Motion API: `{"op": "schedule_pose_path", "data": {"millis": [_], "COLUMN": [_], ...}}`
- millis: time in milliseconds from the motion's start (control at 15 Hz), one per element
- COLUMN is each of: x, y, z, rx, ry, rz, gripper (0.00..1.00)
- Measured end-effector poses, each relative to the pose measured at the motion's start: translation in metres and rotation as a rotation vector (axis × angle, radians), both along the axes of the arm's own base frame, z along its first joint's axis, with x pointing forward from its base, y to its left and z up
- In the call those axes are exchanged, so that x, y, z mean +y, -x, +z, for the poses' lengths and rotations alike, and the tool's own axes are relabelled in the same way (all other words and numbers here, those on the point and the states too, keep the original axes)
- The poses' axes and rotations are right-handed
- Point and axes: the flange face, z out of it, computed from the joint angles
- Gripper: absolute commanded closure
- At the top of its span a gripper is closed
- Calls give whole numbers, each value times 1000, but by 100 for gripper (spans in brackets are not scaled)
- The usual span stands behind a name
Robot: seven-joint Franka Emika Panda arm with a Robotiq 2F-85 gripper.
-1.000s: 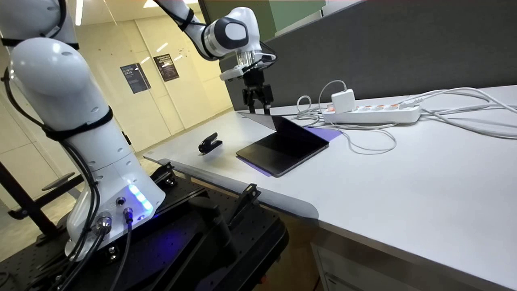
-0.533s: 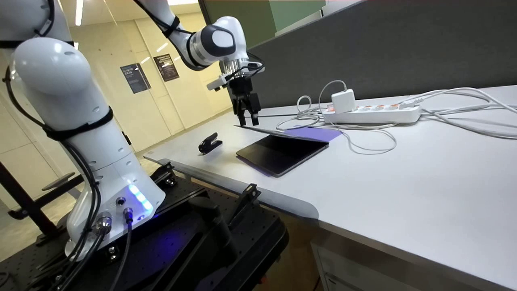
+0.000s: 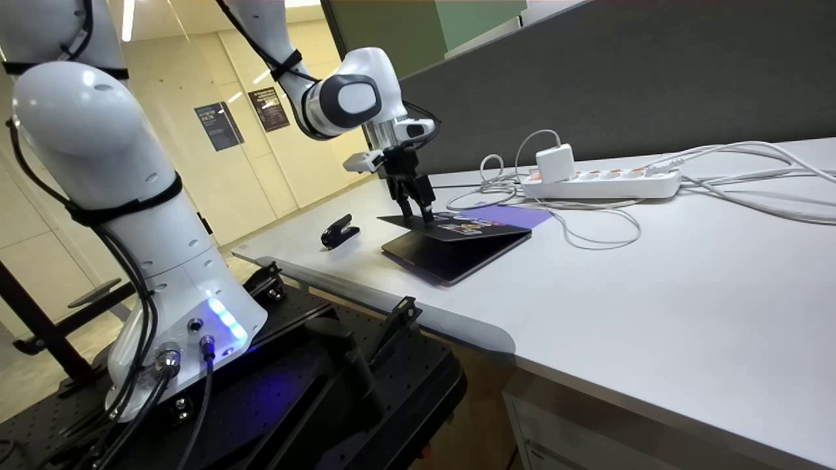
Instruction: Close the laptop fully
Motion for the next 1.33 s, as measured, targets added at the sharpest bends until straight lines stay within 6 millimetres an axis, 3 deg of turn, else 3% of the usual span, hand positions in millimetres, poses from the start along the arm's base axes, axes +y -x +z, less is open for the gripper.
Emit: {"op": "schedule_pose_path", "data": {"millis": [333, 1000, 1333], "x": [-2, -12, -13], "y": [6, 23, 21], "z": [-21, -50, -53], "rx": [-75, -18, -18], "ry": [-93, -229, -238], "rz": [4, 39, 66], "gripper": [0, 0, 0]}}
